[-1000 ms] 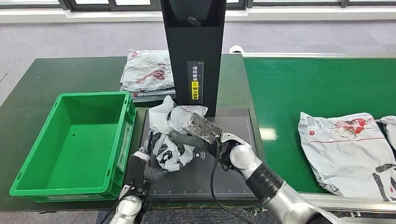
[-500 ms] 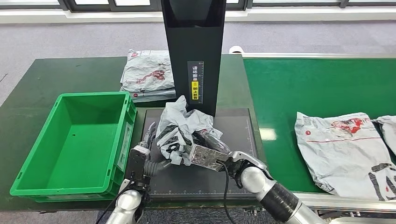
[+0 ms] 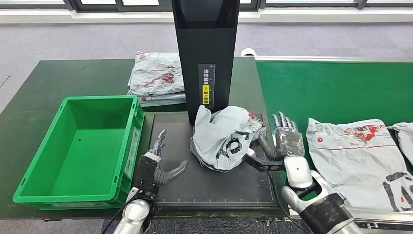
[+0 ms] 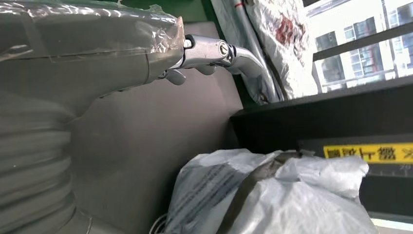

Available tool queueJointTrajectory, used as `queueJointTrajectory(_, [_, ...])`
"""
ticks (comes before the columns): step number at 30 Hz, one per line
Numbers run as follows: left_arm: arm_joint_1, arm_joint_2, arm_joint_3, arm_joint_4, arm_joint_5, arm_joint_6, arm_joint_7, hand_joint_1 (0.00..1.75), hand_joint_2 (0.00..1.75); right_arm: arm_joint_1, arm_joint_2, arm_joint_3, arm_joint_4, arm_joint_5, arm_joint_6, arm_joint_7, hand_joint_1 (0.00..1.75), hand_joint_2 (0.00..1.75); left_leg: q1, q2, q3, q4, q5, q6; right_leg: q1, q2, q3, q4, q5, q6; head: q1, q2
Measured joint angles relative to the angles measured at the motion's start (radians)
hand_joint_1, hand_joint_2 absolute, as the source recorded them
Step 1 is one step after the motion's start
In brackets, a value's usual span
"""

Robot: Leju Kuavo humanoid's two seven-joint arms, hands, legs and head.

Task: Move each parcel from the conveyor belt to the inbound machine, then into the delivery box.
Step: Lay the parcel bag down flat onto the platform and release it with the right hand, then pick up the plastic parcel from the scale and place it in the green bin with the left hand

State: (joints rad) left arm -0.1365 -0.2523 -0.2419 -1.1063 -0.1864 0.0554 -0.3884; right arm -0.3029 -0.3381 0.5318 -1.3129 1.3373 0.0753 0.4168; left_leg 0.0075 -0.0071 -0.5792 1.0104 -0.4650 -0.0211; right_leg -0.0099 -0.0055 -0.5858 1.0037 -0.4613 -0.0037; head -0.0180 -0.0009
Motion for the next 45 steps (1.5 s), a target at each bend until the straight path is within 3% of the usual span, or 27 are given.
queueJointTrajectory(13, [0.012, -0.010, 0.005, -0.008, -0.020, 0.002, 0.018, 0.00, 1.75, 0.416, 0.018, -0.314, -0.512, 0.210, 0.001, 0.063, 0.00, 0.00, 0.000, 0.001, -0.001, -0.001, -0.002, 0.001, 0.000, 0.000, -0.001, 0.000, -0.002, 0.001, 0.000, 0.000])
queueJointTrajectory(22, [0.013, -0.012, 0.005, -0.008, -0.058, 0.006, 0.014, 0.00, 1.75, 0.479, 0.065, -0.352, -0.636, 0.216, -0.044, 0.060, 0.00, 0.00, 0.000, 0.002, 0.000, -0.001, -0.002, 0.001, -0.001, 0.001, 0.000, 0.000, -0.002, 0.001, 0.000, 0.000])
queueJointTrajectory(27, [0.012, -0.014, -0.020, -0.042, -0.201, 0.074, 0.012, 0.00, 1.75, 0.480, 0.111, -0.374, -0.649, 0.084, -0.251, -0.053, 0.00, 0.00, 0.000, 0.002, 0.000, 0.000, -0.001, 0.001, 0.000, 0.002, 0.000, 0.000, -0.002, 0.001, 0.000, 0.000])
queueJointTrajectory(31, [0.002, -0.014, -0.087, -0.087, -0.350, 0.140, 0.043, 0.00, 1.75, 0.486, 0.168, -0.380, -0.657, -0.130, -0.392, -0.220, 0.00, 1.75, 0.000, 0.002, 0.000, 0.000, -0.002, 0.001, 0.000, 0.002, -0.001, 0.000, -0.002, 0.001, 0.000, 0.000])
queueJointTrajectory(34, [-0.015, -0.014, -0.152, -0.097, -0.437, 0.196, 0.059, 0.00, 1.75, 0.491, 0.222, -0.380, -0.657, -0.404, -0.429, -0.408, 0.00, 1.75, 0.000, 0.002, 0.001, 0.000, -0.002, 0.001, 0.000, 0.003, -0.001, 0.000, -0.002, 0.001, 0.000, 0.000])
queueJointTrajectory(37, [-0.031, -0.013, -0.216, -0.098, -0.476, 0.226, 0.067, 0.00, 1.75, 0.490, 0.278, -0.381, -0.649, -0.617, -0.392, -0.524, 0.00, 1.75, 0.000, 0.003, 0.001, 0.000, -0.002, 0.001, 0.000, 0.003, -0.001, 0.000, -0.002, 0.001, 0.000, 0.000])
queueJointTrajectory(40, [-0.044, -0.013, -0.272, -0.097, -0.488, 0.228, 0.075, 0.00, 1.75, 0.489, 0.327, -0.388, -0.625, -0.728, -0.342, -0.574, 0.00, 1.75, 0.000, 0.003, 0.001, 0.000, -0.002, 0.001, 0.000, 0.004, -0.001, 0.000, -0.002, 0.001, 0.000, 0.000])
queueJointTrajectory(45, [-0.057, -0.011, -0.323, -0.091, -0.492, 0.228, 0.082, 0.00, 1.75, 0.489, 0.369, -0.401, -0.597, -0.760, -0.321, -0.595, 0.00, 1.75, 0.000, 0.003, 0.001, 0.000, -0.002, 0.001, -0.001, 0.004, -0.001, 0.000, -0.002, 0.001, 0.000, 0.000])
